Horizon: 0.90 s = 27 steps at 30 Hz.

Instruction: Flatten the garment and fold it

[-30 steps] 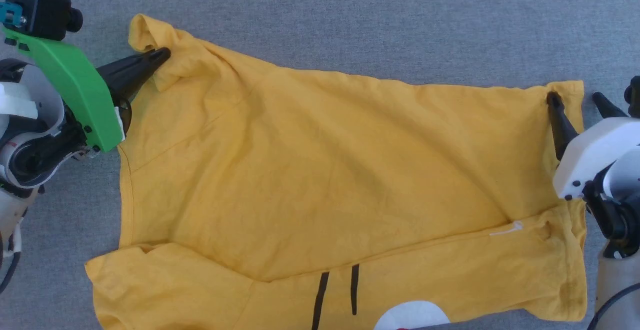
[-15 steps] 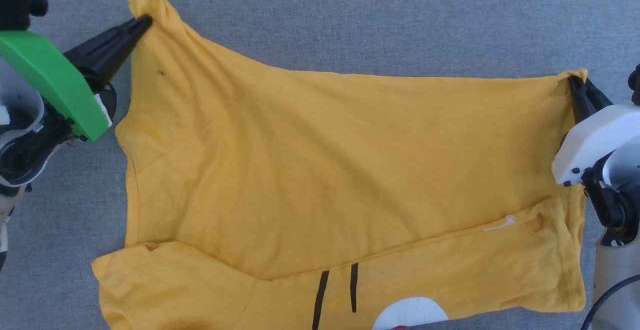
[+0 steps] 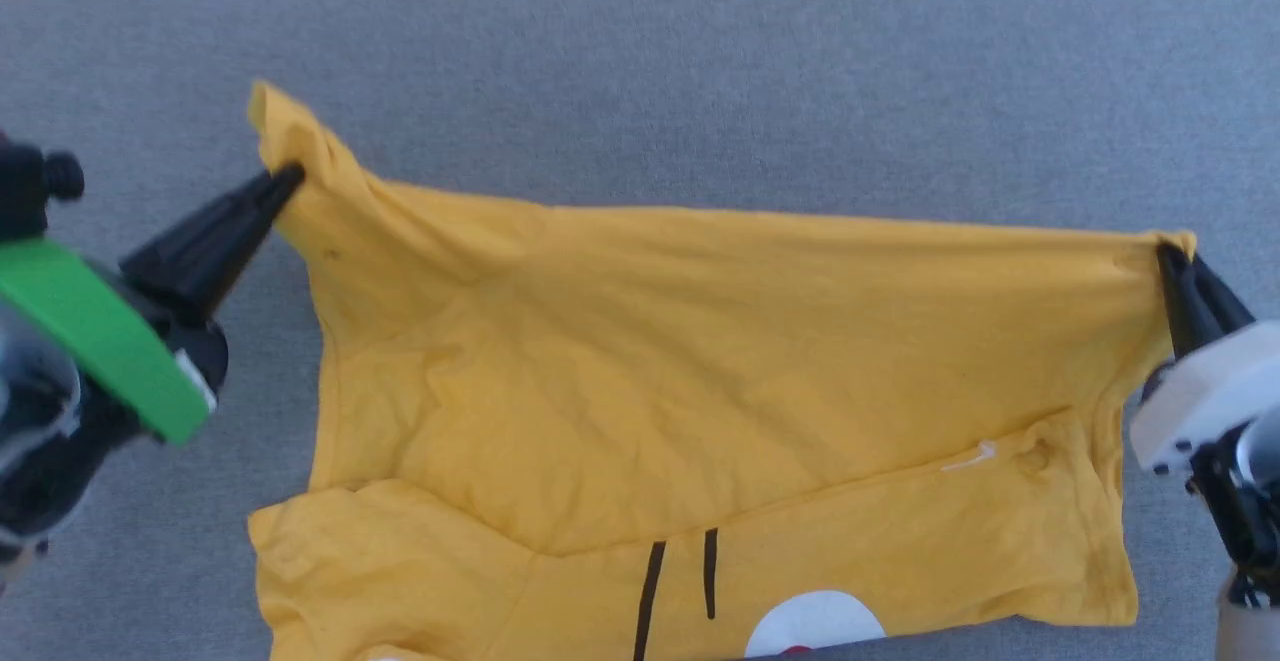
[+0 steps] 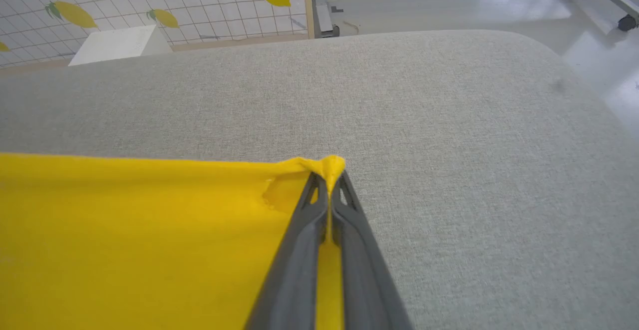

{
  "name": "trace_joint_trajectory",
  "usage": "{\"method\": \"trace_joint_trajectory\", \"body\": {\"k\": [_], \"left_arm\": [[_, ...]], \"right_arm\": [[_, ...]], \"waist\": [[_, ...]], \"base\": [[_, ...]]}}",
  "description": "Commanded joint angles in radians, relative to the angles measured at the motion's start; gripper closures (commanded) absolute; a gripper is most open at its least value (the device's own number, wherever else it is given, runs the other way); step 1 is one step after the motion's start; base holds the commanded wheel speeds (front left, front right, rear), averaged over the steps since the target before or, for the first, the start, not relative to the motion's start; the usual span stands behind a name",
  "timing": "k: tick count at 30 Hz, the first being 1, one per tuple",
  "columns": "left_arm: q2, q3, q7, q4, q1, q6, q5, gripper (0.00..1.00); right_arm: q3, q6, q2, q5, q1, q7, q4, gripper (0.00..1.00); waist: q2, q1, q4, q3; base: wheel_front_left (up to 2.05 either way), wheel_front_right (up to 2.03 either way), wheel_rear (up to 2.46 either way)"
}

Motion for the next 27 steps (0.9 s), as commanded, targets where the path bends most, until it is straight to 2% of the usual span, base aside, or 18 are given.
{"method": "trace_joint_trajectory", "body": {"k": [1, 7, 8, 12, 16, 19, 27], "left_arm": [[0.022, -0.004, -0.021, -0.018, 0.036, -0.003, -0.006, 1.0], [0.093, -0.01, -0.123, -0.105, 0.186, 0.02, -0.056, 1.0], [0.136, -0.018, -0.162, -0.149, 0.277, 0.049, -0.088, 1.0], [0.171, -0.028, -0.191, -0.195, 0.391, 0.081, -0.122, 1.0], [0.169, -0.044, -0.201, -0.226, 0.486, 0.091, -0.146, 1.0], [0.145, -0.057, -0.203, -0.23, 0.531, 0.091, -0.149, 1.0], [0.07, -0.107, -0.152, -0.15, 0.535, 0.091, -0.128, 1.0]], "right_arm": [[-0.006, -0.002, 0.0, 0.019, 0.032, -0.003, -0.017, 1.0], [-0.026, -0.002, 0.0, 0.112, 0.18, 0.024, -0.08, 1.0], [-0.031, -0.002, 0.0, 0.156, 0.261, 0.055, -0.102, 1.0], [-0.05, -0.002, 0.0, 0.2, 0.348, 0.102, -0.116, 1.0], [-0.065, -0.002, 0.0, 0.236, 0.418, 0.151, -0.117, 1.0], [-0.067, -0.002, 0.0, 0.228, 0.453, 0.179, -0.11, 1.0], [-0.022, -0.002, 0.0, 0.172, 0.448, 0.207, -0.048, 1.0]], "waist": [[0.0, 0.0001, 0.025, -0.071], [0.0, 0.0001, 0.043, -0.143], [0.0, 0.0001, 0.048, -0.174], [0.0, 0.0001, 0.055, -0.2], [0.0, 0.0001, 0.064, -0.21], [0.0, 0.0001, 0.07, -0.209], [0.0, 0.0001, 0.069, -0.191]], "base": [[0.0, 0.0, 0.0], [0.0, 0.0, 0.0], [0.0, 0.0, 0.0], [0.0, 0.0, 0.0], [0.0, 0.0, 0.0], [0.0, 0.0, 0.0], [0.0, 0.0, 0.0]]}}
